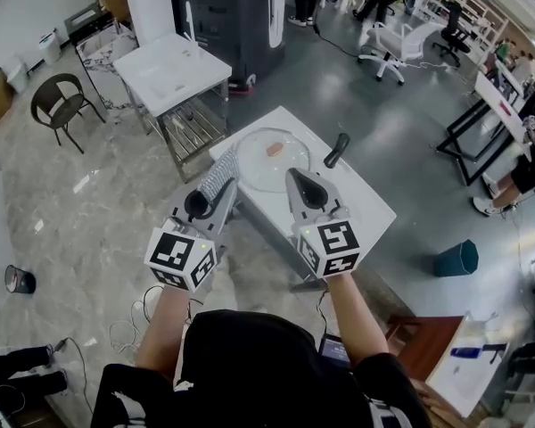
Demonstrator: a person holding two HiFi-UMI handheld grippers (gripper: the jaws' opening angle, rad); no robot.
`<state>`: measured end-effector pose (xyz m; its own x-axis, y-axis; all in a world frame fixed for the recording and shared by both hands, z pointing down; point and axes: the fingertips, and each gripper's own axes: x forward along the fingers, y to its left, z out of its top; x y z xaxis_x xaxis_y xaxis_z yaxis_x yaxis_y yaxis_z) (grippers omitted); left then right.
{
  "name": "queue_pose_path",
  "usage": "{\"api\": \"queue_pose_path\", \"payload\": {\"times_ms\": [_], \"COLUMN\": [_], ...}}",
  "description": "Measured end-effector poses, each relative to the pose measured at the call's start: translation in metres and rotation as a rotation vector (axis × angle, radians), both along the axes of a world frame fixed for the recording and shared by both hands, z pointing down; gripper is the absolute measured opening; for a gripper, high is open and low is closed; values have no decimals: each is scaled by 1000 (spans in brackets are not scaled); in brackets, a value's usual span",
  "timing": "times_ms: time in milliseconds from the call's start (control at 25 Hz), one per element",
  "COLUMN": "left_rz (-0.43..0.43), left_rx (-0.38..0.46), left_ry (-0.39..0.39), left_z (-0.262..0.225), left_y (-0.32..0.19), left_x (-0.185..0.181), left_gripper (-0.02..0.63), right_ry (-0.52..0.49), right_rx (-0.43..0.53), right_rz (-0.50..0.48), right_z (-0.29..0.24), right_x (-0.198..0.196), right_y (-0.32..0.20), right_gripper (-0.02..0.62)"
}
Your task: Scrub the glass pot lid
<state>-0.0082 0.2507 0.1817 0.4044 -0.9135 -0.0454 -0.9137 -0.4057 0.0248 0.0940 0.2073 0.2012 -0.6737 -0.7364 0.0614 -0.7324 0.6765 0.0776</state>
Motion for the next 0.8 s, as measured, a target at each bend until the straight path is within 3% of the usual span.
{"api": "queue_pose_path", "payload": {"times_ms": [440,800], "left_rz": [21,57], "left_rx": [-25,-23], "left_ry": [6,13], "left_z": [9,-5], "left_y": [-85,-173], "left_x": [-29,-75], "left_gripper": [72,72], "right_ry": [11,20], "right_rx": [-20,-31], "right_rz": [15,61], "right_z": [10,1], "right_x": [-30,-70], "right_y": [-81,-163], "right_gripper": [-2,-2]}}
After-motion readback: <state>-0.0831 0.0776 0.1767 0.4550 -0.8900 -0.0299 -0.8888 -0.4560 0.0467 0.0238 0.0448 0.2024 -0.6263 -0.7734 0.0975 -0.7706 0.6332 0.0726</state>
